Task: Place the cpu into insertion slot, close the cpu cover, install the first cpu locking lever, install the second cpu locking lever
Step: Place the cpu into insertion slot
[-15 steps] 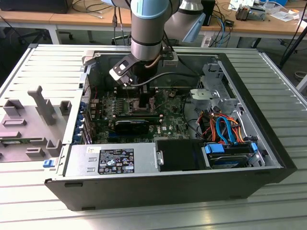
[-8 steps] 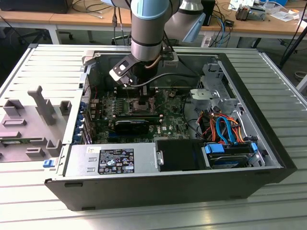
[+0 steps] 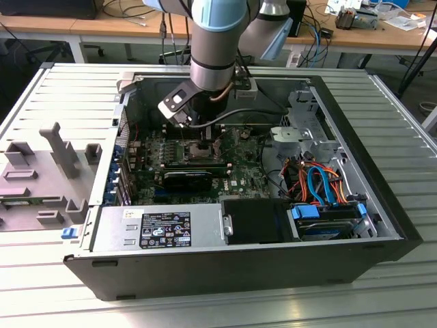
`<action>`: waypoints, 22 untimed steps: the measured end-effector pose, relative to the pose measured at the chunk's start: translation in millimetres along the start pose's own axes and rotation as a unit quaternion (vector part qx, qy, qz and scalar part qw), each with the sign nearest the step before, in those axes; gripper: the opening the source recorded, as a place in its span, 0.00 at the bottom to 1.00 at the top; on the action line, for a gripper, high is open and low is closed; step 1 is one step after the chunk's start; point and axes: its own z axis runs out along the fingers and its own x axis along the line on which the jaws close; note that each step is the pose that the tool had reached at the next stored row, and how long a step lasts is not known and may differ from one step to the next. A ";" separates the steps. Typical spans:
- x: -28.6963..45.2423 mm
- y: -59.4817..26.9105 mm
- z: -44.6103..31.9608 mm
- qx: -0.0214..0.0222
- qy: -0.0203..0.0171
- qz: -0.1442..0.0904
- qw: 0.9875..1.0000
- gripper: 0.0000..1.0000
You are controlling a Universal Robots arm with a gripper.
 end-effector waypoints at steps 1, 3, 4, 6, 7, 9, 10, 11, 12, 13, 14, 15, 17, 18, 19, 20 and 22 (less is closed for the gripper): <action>0.0 0.0 -0.6 0.000 0.000 0.000 1.000 0.11; 0.2 -0.1 -6.7 0.000 0.003 0.000 1.000 0.11; 0.4 -0.3 -10.4 0.000 0.004 0.000 1.000 0.11; 1.3 -1.4 -35.2 0.000 0.009 0.000 1.000 0.11; 1.4 -1.6 -38.3 0.000 0.009 0.000 1.000 0.11; 1.6 -1.8 -43.2 0.000 0.009 0.000 1.000 0.11; 1.7 -1.9 -45.9 0.000 0.010 0.000 1.000 0.11; 1.8 -2.0 -47.8 0.000 0.010 0.000 1.000 0.11; 1.8 -2.1 -49.0 0.000 0.010 0.000 1.000 0.11; 1.9 -2.1 -50.0 0.000 0.010 0.000 1.000 0.11; 1.9 -2.2 -50.7 0.000 0.010 0.000 1.000 0.11; 1.9 -2.2 -51.5 0.000 0.010 0.000 1.000 0.11; 2.0 -2.2 -51.8 0.000 0.010 0.000 1.000 0.11; 2.0 -2.2 -51.9 0.000 0.010 0.000 1.000 0.11; 1.9 -2.2 -52.0 0.000 0.010 -0.001 1.000 0.11; 1.9 -2.2 -52.1 0.000 0.010 0.000 1.000 0.11; 1.9 -2.2 -52.2 0.000 0.010 0.000 1.000 0.11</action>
